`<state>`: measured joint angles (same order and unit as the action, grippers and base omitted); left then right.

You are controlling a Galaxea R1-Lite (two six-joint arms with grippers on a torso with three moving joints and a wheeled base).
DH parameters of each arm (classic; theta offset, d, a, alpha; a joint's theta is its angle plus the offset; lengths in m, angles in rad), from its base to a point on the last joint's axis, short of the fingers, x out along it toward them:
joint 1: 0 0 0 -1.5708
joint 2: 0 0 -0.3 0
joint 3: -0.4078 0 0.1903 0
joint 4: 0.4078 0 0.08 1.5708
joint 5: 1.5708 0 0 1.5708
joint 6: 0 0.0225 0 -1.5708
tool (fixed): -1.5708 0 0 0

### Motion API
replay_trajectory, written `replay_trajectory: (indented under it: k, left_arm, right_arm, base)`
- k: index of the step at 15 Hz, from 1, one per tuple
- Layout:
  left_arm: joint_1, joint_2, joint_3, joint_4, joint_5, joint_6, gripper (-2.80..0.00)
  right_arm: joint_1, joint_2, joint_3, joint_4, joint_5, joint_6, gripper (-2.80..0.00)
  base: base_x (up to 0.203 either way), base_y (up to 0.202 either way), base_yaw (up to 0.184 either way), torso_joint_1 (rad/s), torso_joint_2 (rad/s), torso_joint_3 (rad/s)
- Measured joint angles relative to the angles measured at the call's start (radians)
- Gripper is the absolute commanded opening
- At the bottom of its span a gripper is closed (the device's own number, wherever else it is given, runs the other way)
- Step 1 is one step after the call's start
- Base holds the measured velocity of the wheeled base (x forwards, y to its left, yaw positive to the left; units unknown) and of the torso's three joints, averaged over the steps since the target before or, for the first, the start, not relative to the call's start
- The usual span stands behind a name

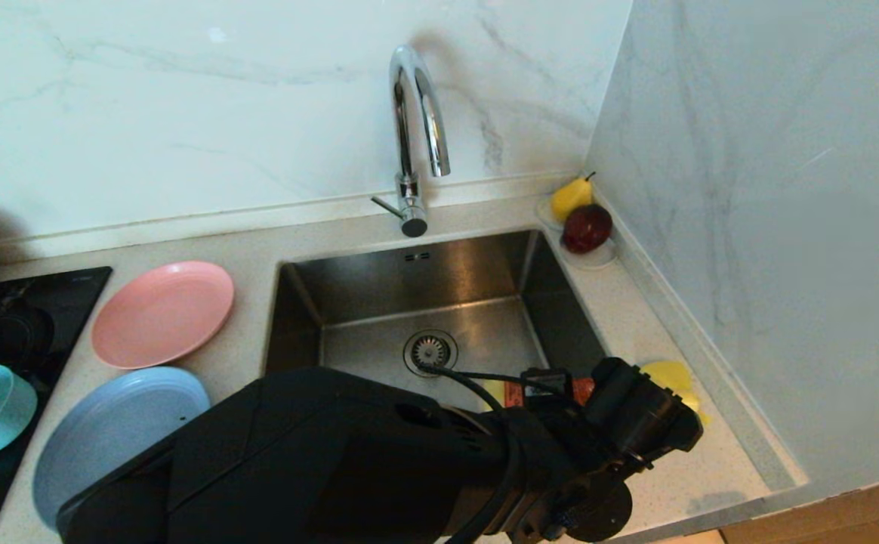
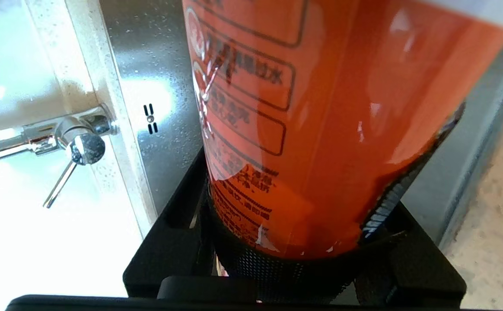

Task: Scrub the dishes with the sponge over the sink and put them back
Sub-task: Squeeze it onto the sponge

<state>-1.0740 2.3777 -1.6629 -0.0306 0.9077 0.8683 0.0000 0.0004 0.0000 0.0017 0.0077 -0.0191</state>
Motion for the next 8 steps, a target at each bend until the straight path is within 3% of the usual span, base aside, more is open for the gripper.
replay_trajectory:
  k: [8]
  left_arm:
    - [-0.015,0.063,-0.085,0.002,0.046,0.028,-2.8]
  right_arm:
    - [0.0,0.0,0.0,0.0,0.0,0.0,-2.8]
  base:
    - [0.0,0.0,0.0,0.0,0.0,0.0]
